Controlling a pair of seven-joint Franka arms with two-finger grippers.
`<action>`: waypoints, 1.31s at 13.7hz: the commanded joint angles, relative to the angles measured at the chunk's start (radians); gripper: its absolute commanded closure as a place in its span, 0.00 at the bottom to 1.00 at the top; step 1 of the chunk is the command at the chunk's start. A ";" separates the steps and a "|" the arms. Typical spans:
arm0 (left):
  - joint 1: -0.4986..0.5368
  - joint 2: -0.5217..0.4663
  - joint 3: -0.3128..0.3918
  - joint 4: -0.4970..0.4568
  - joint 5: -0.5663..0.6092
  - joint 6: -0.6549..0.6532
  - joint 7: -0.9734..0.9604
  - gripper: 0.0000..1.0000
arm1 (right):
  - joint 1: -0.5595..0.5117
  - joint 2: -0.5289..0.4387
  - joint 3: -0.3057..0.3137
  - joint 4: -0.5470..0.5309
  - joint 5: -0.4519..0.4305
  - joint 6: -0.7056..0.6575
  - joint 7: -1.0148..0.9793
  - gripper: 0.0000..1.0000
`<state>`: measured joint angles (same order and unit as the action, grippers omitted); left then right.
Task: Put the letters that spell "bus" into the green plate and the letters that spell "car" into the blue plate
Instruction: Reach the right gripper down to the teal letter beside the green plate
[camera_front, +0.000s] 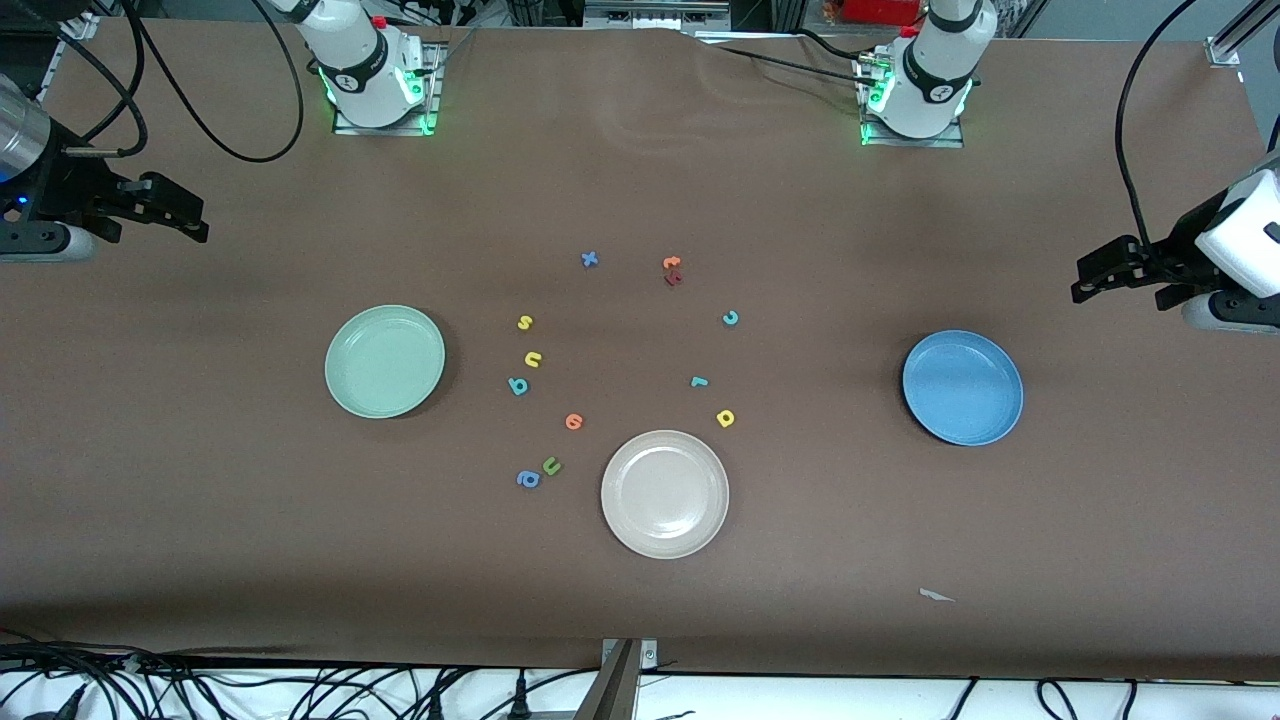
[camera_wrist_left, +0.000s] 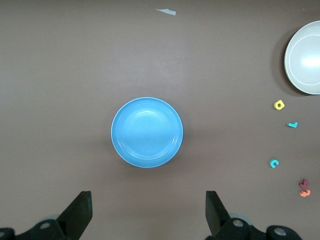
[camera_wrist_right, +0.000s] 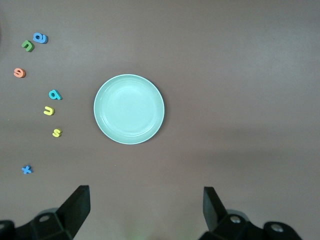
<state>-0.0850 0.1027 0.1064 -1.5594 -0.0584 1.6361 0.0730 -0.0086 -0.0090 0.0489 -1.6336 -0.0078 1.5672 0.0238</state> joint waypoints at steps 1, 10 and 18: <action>-0.001 0.000 -0.001 0.005 0.032 -0.010 0.016 0.00 | -0.001 -0.002 -0.004 0.011 -0.006 0.001 0.002 0.00; 0.001 0.002 0.001 0.004 0.032 -0.009 0.016 0.00 | -0.001 0.053 -0.001 0.005 -0.001 0.002 0.030 0.00; -0.001 0.015 0.001 0.004 0.031 -0.007 0.014 0.00 | 0.301 0.306 0.009 0.000 -0.008 0.279 0.537 0.00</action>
<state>-0.0836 0.1119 0.1071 -1.5628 -0.0584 1.6361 0.0730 0.2314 0.2168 0.0632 -1.6486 -0.0069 1.7624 0.4107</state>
